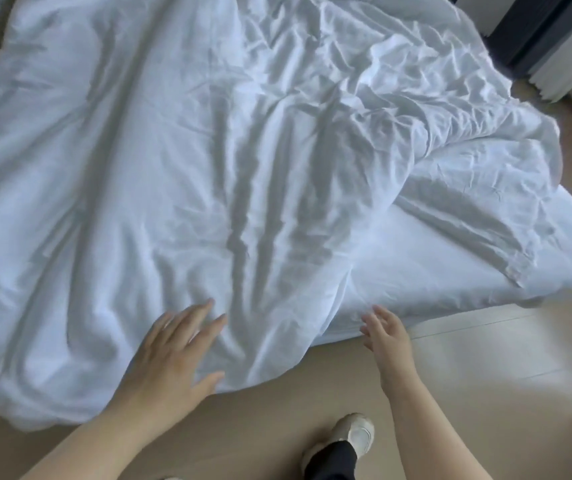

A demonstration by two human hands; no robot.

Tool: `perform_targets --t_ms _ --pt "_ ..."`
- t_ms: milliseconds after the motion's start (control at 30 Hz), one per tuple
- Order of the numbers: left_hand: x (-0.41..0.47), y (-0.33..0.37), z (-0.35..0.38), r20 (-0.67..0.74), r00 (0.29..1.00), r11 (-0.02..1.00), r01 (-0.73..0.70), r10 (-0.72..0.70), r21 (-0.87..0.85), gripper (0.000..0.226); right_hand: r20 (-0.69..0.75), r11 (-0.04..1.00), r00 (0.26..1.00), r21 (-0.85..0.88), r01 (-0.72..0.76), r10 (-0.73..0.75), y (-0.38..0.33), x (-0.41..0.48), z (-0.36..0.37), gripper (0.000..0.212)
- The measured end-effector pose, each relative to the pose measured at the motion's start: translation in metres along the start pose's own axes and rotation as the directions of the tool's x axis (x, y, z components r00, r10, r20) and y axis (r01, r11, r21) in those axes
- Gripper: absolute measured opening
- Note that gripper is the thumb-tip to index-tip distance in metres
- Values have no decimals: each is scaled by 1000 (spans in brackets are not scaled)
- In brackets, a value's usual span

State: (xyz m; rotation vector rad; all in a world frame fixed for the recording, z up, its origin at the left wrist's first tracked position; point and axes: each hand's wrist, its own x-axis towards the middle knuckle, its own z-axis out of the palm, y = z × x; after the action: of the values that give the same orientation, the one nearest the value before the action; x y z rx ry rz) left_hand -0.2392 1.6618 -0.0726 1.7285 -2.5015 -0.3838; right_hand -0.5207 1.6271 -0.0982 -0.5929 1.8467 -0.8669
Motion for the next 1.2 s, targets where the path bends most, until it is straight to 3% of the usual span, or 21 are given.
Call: perform_targets --t_ms 67,167,267,367,433,533,667,767,867,933,1000,1067,1100,1167,1200 --pt "41 48 2 -52 993 989 -113 109 -92 43 -36 994 997 -85 71 -75 -16 28 -11 38" --pt "112 105 17 -93 967 970 -241 236 -40 44 -98 908 950 -337 250 -298 -39 71 -43 42" --pt "196 129 38 -87 985 987 -146 151 63 67 58 599 852 -686 413 -521 -72 123 -91 56" --pt "262 129 51 76 995 997 53 -58 62 85 279 220 825 -877 428 -492 -107 186 -127 71" --pt "284 122 61 141 979 987 134 -146 92 91 318 94 841 -914 394 -438 -121 226 -138 75" --pt "299 112 63 57 983 981 171 -177 93 82 306 50 871 -935 350 -386 -127 267 -138 66" --pt "317 107 57 54 953 945 302 -298 -124 59 361 -47 643 -892 450 -676 -140 290 -130 18" --pt "319 107 34 71 907 872 419 -415 -254 33 351 13 634 -869 495 -689 -149 286 -139 13" --pt "303 104 5 124 921 818 386 -369 -426 24 282 14 498 -860 510 -820 -152 260 -181 4" --pt "279 110 -25 157 934 750 351 -320 -561 6 242 37 484 -867 497 -841 -143 231 -226 28" --pt "259 115 -54 186 944 680 327 -274 -657 14 187 63 519 -902 426 -834 -125 197 -273 32" --pt "249 113 -63 249 947 667 319 -202 -673 35 116 130 632 -935 330 -767 -91 175 -313 35" --pt "248 113 -62 312 937 718 326 -158 -615 39 97 167 704 -940 297 -704 -74 171 -324 37" --pt "250 119 -48 415 903 916 258 -115 -307 38 90 165 813 -961 223 -575 -57 174 -327 36" --pt "255 127 -36 405 901 976 203 -156 -76 45 114 111 845 -974 200 -523 -52 179 -321 37"
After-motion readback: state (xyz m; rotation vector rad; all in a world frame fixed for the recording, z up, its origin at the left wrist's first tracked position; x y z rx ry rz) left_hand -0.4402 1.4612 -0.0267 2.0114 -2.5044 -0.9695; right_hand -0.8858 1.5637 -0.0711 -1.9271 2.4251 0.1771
